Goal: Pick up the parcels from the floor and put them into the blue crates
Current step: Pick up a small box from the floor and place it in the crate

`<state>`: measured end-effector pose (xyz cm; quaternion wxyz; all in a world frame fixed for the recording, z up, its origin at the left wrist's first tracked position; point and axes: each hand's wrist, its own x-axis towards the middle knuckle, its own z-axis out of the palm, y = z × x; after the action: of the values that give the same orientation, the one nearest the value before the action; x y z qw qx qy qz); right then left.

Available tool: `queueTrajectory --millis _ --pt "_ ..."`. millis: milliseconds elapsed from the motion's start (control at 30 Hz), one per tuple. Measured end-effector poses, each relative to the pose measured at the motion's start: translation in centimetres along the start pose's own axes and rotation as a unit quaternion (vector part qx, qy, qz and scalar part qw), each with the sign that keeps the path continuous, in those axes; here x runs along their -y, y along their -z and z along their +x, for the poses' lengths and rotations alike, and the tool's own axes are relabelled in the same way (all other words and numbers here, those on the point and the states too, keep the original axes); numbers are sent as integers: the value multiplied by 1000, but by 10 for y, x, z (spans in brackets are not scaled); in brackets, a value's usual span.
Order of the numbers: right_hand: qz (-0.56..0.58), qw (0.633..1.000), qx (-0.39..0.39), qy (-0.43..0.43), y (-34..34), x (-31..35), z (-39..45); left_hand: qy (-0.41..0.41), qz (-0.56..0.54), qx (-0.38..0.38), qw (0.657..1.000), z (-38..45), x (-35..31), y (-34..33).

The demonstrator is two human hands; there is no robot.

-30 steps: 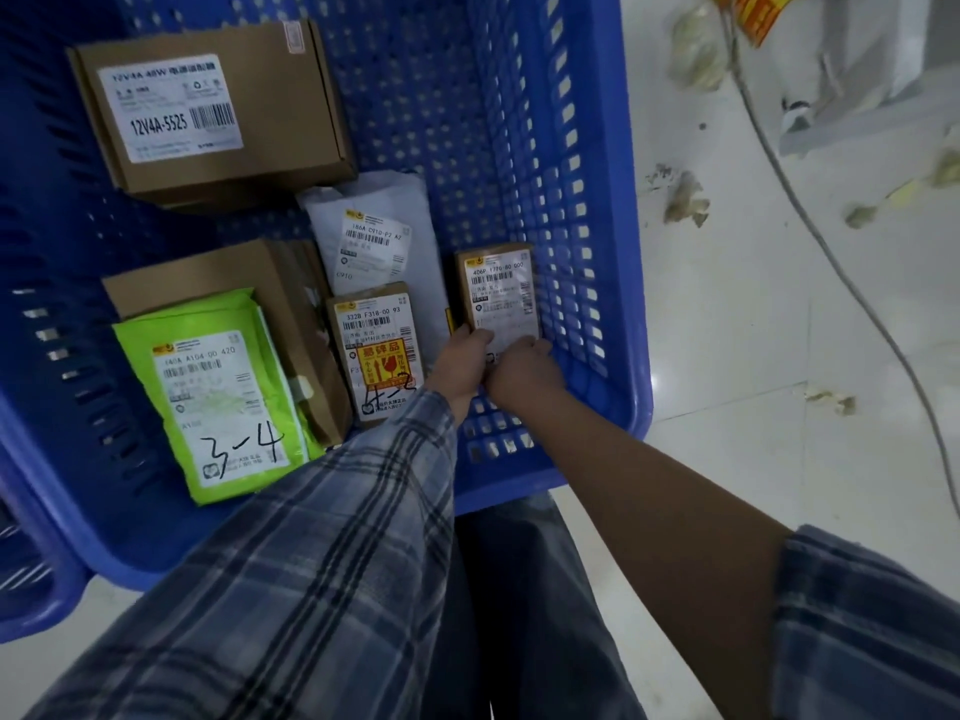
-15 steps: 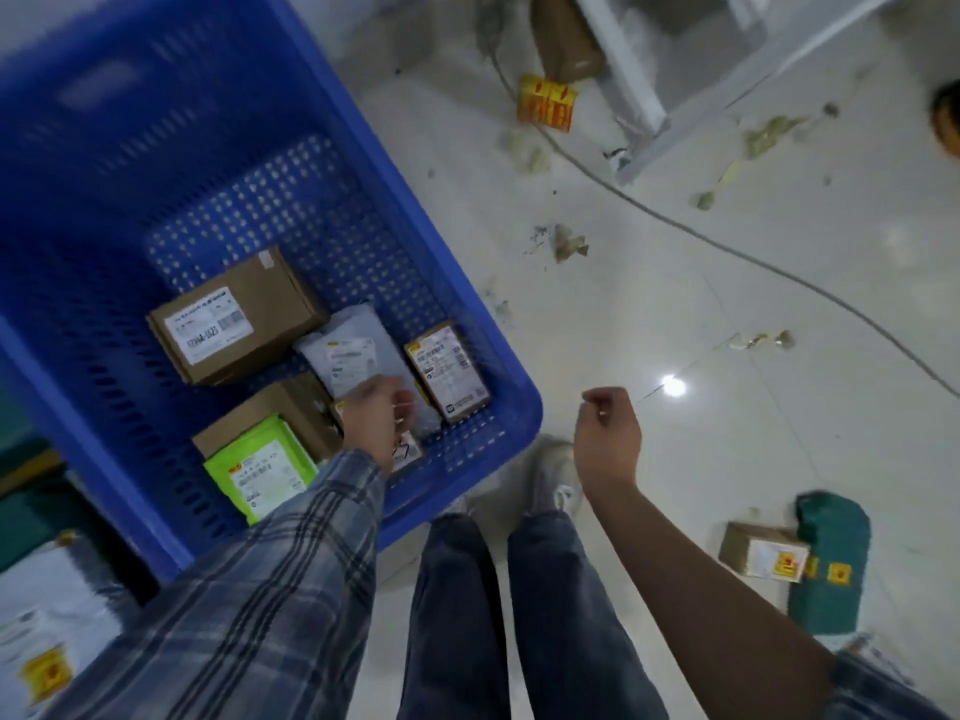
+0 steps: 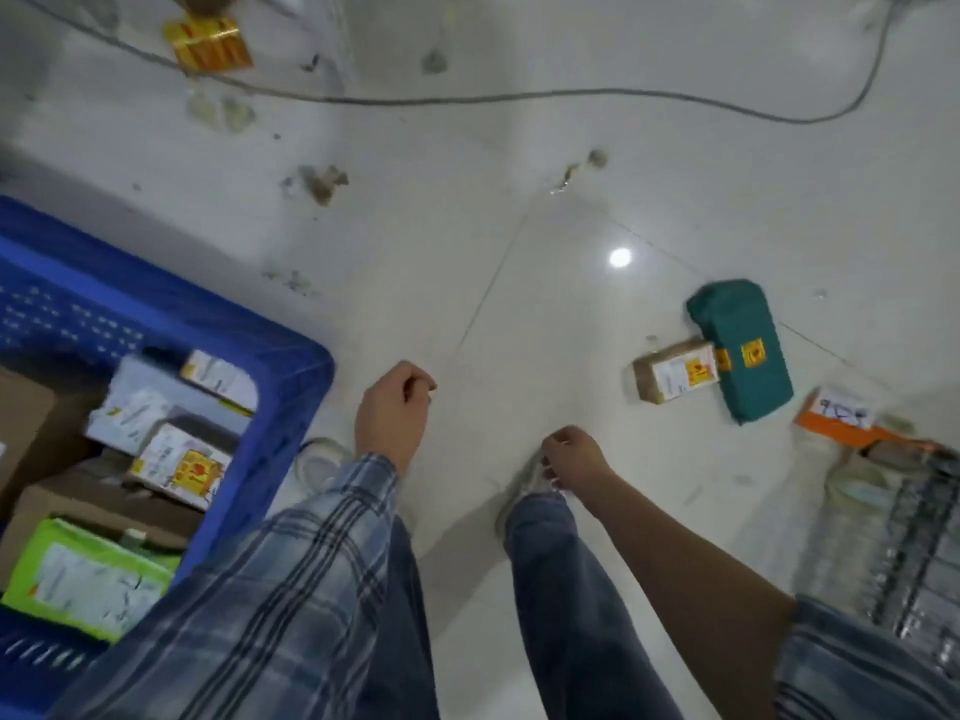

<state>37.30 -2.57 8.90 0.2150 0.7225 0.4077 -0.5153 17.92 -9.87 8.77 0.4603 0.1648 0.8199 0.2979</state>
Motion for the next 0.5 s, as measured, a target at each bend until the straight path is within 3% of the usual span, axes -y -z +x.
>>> queueTrajectory --millis 100,200,400,500 --pt "49 999 9 -17 43 -39 5 156 5 67 986 -13 -1 -51" --pt "141 989 -9 -49 91 -69 4 241 28 116 963 -30 -21 -83" --pt "299 949 -43 -90 172 -117 19 279 117 134 944 -32 -70 -141" --pt "338 933 -56 -110 189 -134 38 256 136 164 943 -22 -99 -180"
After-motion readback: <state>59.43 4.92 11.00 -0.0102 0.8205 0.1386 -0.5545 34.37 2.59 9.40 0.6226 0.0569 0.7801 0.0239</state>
